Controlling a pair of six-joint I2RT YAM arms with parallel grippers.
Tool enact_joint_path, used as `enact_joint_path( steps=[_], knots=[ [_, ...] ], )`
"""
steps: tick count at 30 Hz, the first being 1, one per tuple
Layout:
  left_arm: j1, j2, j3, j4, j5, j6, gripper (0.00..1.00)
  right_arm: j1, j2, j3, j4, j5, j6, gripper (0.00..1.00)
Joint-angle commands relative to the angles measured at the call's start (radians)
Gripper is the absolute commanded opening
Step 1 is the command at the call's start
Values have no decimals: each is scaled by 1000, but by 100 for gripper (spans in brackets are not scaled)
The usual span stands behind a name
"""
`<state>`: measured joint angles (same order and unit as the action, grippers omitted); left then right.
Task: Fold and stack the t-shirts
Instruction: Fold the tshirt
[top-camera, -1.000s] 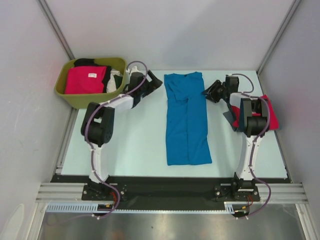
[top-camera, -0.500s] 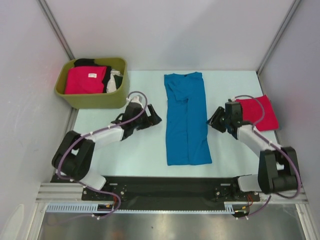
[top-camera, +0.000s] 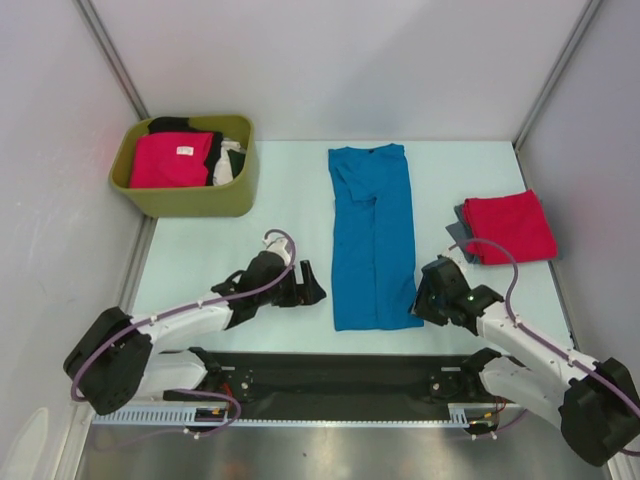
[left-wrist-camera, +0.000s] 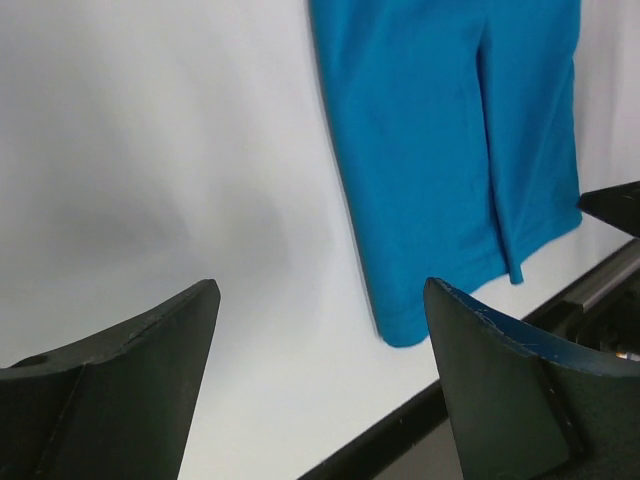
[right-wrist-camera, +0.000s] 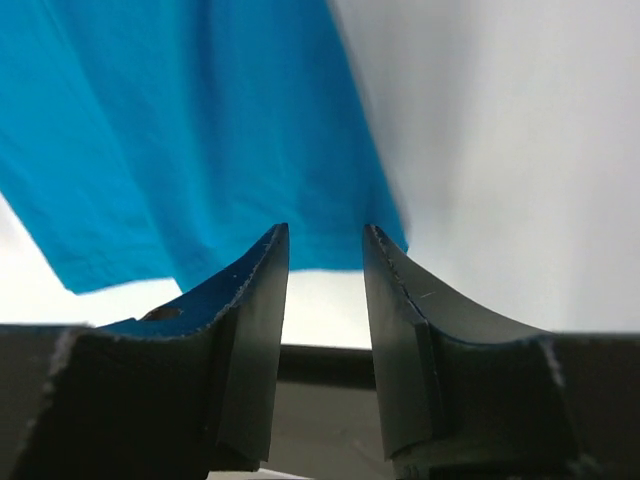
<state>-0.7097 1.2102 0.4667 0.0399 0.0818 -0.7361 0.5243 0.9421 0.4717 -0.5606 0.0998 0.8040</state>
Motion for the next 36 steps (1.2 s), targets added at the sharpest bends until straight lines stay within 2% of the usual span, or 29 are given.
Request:
enact_joint_path(
  steps=[1, 8, 17, 18, 20, 21, 22, 23, 28, 30, 36],
  knots=[
    [-34, -38, -23, 3, 7, -19, 89, 83, -14, -15, -79, 73, 110, 40],
    [-96, 9, -40, 51, 29, -55, 88, 118, 15, 18, -131, 195, 124, 41],
    [-162, 58, -30, 80, 32, -85, 86, 125, 73, 24, -95, 212, 118, 41],
    [-166, 63, -28, 83, 35, -86, 85, 125, 89, 22, -84, 198, 113, 40],
    [-177, 80, -31, 89, 41, -92, 82, 129, 138, 9, -50, 155, 106, 26],
    [-177, 80, -31, 89, 44, -94, 81, 129, 138, 8, -42, 143, 106, 18],
    [-178, 80, -34, 89, 47, -94, 80, 143, 147, 4, -36, 134, 109, 4],
    [-180, 80, -34, 84, 50, -92, 76, 154, 146, 4, -36, 129, 115, 0],
    [-180, 65, -28, 29, 61, -80, 70, 265, 132, 28, -81, 143, 179, 0],
    [-180, 60, -31, 23, 73, -85, 66, 351, 133, 39, -100, 141, 219, 0],
    [-180, 78, -42, 40, 84, -89, 60, 414, 144, 68, -150, 181, 288, 0]
  ],
)
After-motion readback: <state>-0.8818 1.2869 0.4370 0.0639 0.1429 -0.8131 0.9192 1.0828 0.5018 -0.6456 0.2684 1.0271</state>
